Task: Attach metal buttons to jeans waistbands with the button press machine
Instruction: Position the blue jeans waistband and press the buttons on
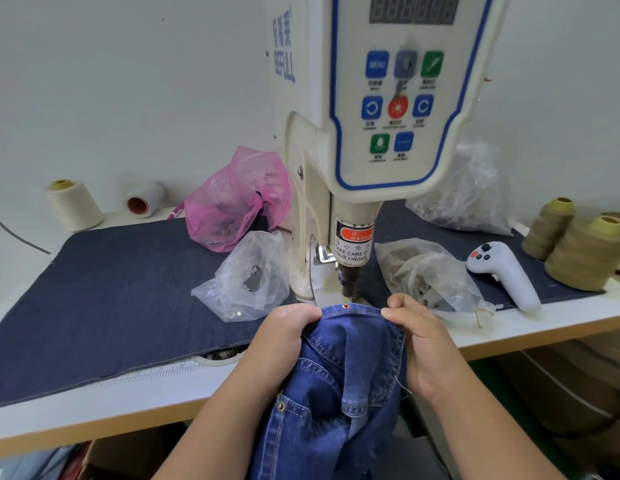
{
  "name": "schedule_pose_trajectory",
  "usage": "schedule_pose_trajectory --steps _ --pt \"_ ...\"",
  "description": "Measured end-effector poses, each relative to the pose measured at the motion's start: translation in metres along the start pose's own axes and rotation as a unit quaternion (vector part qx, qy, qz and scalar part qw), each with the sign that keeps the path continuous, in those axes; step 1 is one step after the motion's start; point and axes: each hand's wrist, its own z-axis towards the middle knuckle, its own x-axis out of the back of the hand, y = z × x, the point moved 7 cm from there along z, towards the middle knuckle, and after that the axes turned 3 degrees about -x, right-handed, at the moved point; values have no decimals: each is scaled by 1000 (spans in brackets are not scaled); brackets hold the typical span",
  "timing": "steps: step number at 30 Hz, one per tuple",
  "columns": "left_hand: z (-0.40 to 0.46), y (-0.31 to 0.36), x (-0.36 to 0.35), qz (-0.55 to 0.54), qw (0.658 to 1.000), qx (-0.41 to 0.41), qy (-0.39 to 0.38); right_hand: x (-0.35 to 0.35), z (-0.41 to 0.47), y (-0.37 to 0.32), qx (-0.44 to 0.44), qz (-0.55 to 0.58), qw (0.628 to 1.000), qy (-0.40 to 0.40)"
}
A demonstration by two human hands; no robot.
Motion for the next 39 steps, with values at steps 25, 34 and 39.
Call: schedule_pose_trajectory --steps 25,34,39 --pt "-125 114 93 203 929 -235 199 -123 -69 43 152 -119 977 -91" --pt "-151 56 123 156 956 -120 216 -155 -59 40 92 49 987 -125" --pt "-137 49 109 103 979 -117 128 -172 -59 63 -56 63 987 -135"
